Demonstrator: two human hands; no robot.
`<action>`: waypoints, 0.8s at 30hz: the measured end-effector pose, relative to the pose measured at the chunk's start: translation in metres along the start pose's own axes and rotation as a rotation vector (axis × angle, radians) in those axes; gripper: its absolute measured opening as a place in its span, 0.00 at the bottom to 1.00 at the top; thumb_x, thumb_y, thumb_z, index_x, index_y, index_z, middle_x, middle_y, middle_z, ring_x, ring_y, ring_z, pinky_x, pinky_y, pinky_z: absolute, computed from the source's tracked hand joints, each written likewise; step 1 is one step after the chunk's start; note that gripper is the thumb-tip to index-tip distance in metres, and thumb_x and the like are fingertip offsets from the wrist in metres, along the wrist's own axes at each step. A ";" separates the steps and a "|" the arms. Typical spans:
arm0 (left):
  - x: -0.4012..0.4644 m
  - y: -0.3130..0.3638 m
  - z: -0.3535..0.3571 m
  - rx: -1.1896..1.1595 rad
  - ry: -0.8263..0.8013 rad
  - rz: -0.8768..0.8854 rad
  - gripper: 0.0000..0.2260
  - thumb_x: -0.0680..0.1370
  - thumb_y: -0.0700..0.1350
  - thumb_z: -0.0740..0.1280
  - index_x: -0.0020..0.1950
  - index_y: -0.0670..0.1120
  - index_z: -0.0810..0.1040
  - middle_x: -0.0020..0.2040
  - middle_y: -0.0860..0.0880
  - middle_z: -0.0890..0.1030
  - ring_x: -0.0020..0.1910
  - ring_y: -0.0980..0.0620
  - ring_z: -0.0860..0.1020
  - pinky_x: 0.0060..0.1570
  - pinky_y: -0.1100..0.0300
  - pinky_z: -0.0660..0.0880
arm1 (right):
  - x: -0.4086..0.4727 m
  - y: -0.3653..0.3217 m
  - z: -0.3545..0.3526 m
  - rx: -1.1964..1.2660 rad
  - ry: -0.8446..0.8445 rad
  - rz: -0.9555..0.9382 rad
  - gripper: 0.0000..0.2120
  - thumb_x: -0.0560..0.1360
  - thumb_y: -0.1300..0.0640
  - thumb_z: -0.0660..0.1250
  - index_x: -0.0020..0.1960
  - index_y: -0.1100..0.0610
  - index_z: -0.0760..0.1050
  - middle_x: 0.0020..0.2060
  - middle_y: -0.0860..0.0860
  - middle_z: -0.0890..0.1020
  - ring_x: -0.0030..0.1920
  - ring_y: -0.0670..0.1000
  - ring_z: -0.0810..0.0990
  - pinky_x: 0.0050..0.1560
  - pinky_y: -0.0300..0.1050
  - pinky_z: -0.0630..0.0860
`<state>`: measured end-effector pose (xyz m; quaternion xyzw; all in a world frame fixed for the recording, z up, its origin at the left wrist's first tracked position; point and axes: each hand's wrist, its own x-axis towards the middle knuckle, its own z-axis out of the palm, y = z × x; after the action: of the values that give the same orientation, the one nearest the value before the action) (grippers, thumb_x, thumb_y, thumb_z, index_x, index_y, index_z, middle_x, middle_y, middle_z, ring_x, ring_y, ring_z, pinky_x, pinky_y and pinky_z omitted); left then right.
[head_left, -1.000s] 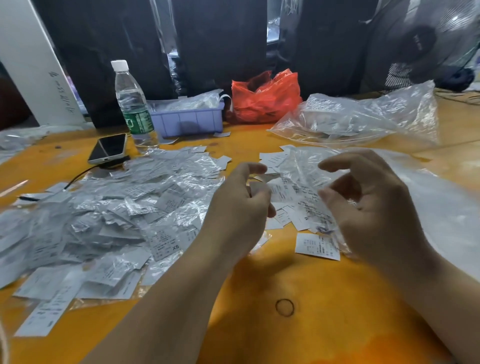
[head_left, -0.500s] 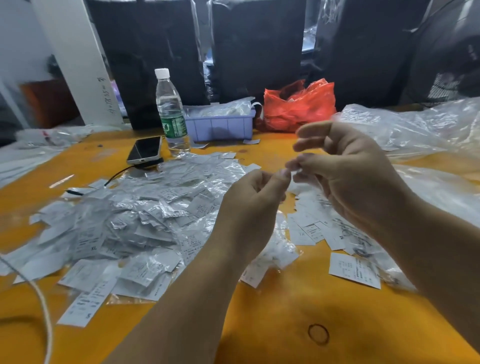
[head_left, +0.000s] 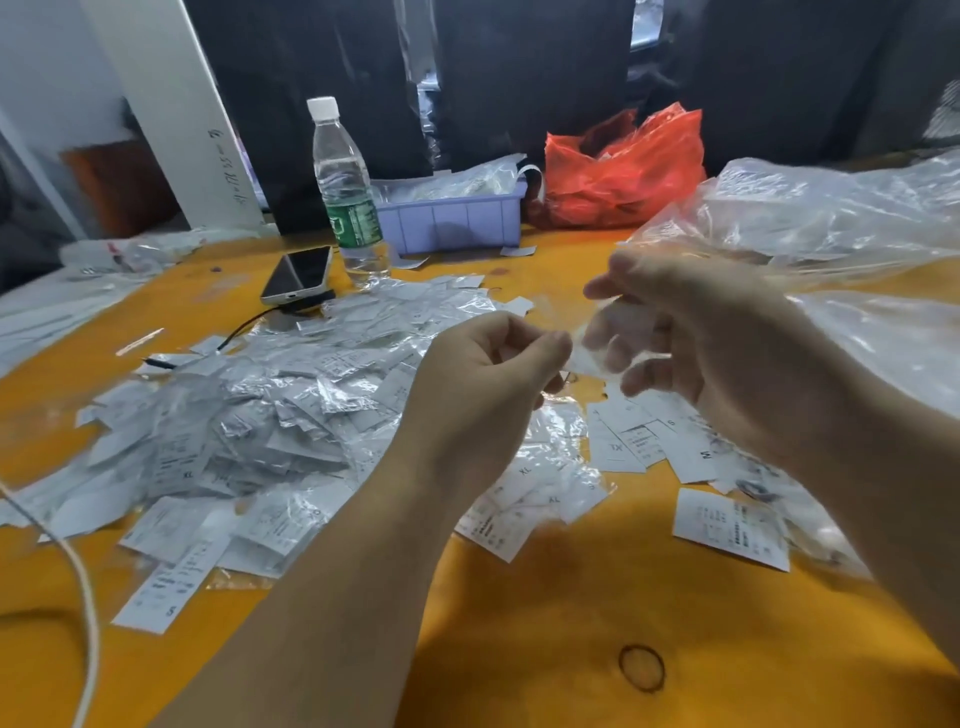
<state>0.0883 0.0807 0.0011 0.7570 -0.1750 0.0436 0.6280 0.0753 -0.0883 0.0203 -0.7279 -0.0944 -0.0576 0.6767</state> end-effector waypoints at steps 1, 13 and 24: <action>-0.001 0.000 0.000 -0.002 0.003 0.007 0.08 0.77 0.46 0.70 0.39 0.46 0.79 0.31 0.53 0.80 0.31 0.58 0.75 0.34 0.65 0.72 | -0.001 0.000 0.000 -0.077 -0.047 0.003 0.19 0.71 0.41 0.70 0.48 0.57 0.80 0.36 0.50 0.82 0.34 0.47 0.78 0.33 0.41 0.76; 0.001 0.002 -0.007 -0.125 0.126 0.030 0.08 0.82 0.40 0.62 0.51 0.48 0.80 0.34 0.53 0.82 0.32 0.57 0.77 0.33 0.65 0.76 | 0.001 0.003 0.000 0.090 0.102 0.036 0.10 0.75 0.59 0.69 0.35 0.57 0.77 0.28 0.50 0.75 0.28 0.47 0.71 0.30 0.40 0.71; -0.002 0.003 -0.003 -0.056 0.049 -0.016 0.08 0.78 0.35 0.64 0.47 0.47 0.80 0.37 0.52 0.82 0.34 0.56 0.78 0.36 0.62 0.78 | 0.002 0.007 0.002 0.200 0.009 0.018 0.12 0.74 0.60 0.69 0.31 0.54 0.78 0.32 0.53 0.82 0.33 0.49 0.79 0.34 0.42 0.78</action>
<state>0.0857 0.0838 0.0042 0.7393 -0.1543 0.0522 0.6534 0.0785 -0.0865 0.0135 -0.6571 -0.0902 -0.0450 0.7470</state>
